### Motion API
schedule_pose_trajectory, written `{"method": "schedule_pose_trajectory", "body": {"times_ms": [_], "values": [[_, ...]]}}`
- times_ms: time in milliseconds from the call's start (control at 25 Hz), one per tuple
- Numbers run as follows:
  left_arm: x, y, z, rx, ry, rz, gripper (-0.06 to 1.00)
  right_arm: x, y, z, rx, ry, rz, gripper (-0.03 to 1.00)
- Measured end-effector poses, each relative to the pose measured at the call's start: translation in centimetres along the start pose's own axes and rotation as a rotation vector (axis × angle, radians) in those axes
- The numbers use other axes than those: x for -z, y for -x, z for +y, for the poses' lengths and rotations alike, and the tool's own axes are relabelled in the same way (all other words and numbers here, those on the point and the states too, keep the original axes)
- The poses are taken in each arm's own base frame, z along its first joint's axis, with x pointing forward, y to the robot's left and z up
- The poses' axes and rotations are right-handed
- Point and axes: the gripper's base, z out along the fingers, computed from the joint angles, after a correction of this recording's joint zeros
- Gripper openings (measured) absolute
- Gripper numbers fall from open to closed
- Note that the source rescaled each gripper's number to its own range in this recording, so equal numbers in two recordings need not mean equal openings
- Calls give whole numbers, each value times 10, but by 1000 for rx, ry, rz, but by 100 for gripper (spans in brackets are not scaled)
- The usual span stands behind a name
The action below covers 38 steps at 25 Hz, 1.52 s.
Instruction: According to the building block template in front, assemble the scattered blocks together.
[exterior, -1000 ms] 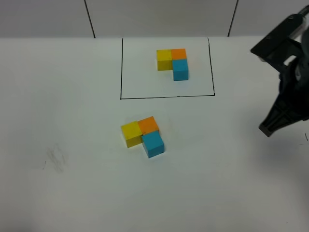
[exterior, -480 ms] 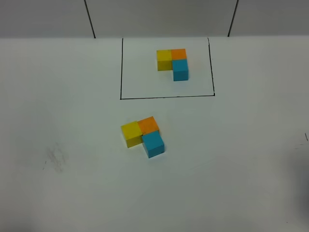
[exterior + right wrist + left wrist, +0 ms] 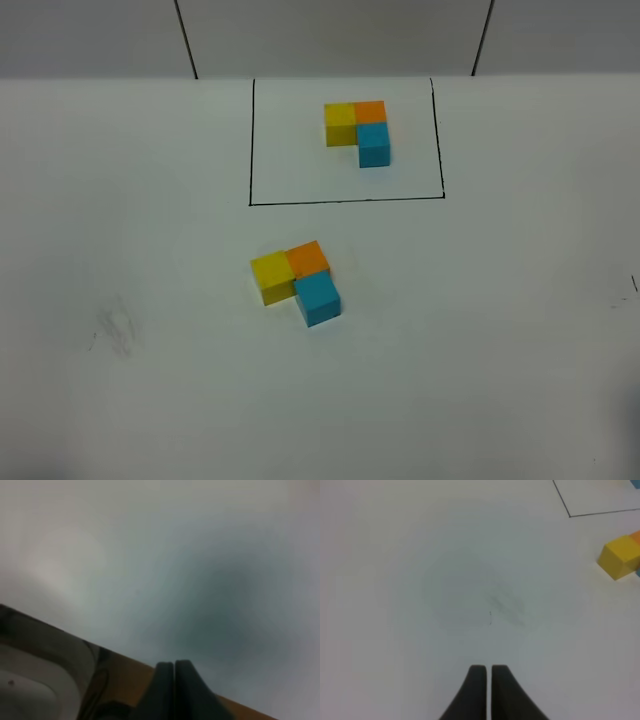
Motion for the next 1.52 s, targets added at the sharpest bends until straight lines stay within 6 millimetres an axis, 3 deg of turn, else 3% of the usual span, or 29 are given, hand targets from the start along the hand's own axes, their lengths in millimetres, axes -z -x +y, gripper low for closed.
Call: {"method": "schedule_pose_trajectory", "body": {"times_ms": [520, 1520], "values": [[0, 0, 0, 1, 0, 0, 0, 12, -11, 1, 66, 17, -102, 1], [0, 0, 0, 1, 0, 0, 0, 4, -10, -2, -2, 10, -138, 1]]}}
